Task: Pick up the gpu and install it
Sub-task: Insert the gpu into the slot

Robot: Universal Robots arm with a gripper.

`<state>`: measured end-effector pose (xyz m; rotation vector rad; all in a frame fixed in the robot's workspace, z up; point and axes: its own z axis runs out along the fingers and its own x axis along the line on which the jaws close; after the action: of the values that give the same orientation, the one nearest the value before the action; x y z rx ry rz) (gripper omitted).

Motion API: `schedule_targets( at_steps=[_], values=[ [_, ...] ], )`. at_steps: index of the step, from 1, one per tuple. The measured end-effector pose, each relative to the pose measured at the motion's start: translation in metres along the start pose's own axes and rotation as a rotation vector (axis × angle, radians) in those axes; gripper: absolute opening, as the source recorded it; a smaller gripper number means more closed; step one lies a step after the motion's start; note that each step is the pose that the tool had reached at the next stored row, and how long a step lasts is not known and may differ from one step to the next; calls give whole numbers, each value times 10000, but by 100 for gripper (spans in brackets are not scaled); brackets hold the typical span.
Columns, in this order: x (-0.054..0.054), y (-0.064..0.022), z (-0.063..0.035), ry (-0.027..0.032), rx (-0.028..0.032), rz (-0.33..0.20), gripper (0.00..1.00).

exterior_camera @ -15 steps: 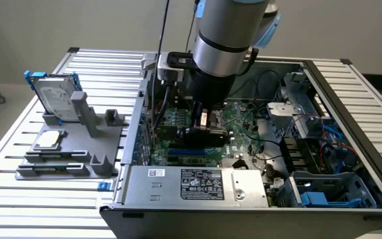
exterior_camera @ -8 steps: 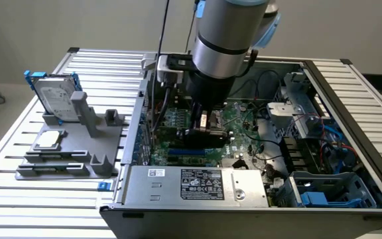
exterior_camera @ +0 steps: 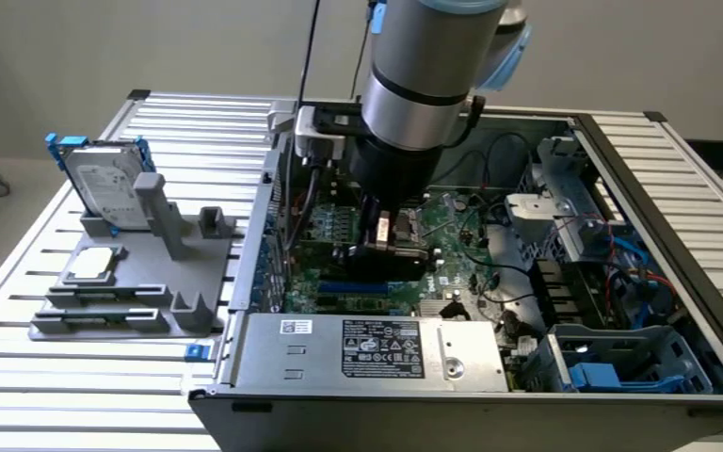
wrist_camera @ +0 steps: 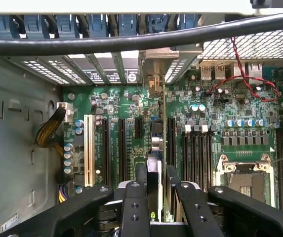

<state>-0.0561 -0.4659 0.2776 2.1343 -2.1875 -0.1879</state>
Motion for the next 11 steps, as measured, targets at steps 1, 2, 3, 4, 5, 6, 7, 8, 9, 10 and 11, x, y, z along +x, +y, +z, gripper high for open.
schedule_targets(
  at_steps=[1,2,3,4,5,6,7,8,9,10,11],
  values=[
    [0,3,3,-1,0,0,27],
    [1,6,6,-1,0,0,27],
    [1,10,8,-1,0,-2,27],
    [1,14,11,0,0,-2,27],
    [1,18,14,1,0,-3,27],
    [2,20,16,1,-1,-6,27],
    [2,21,20,0,0,-9,27],
    [3,21,23,1,0,-15,27],
    [4,21,26,3,-1,-24,27],
    [5,22,30,5,-1,-37,27],
    [5,22,34,6,-1,-53,27]
  ],
)
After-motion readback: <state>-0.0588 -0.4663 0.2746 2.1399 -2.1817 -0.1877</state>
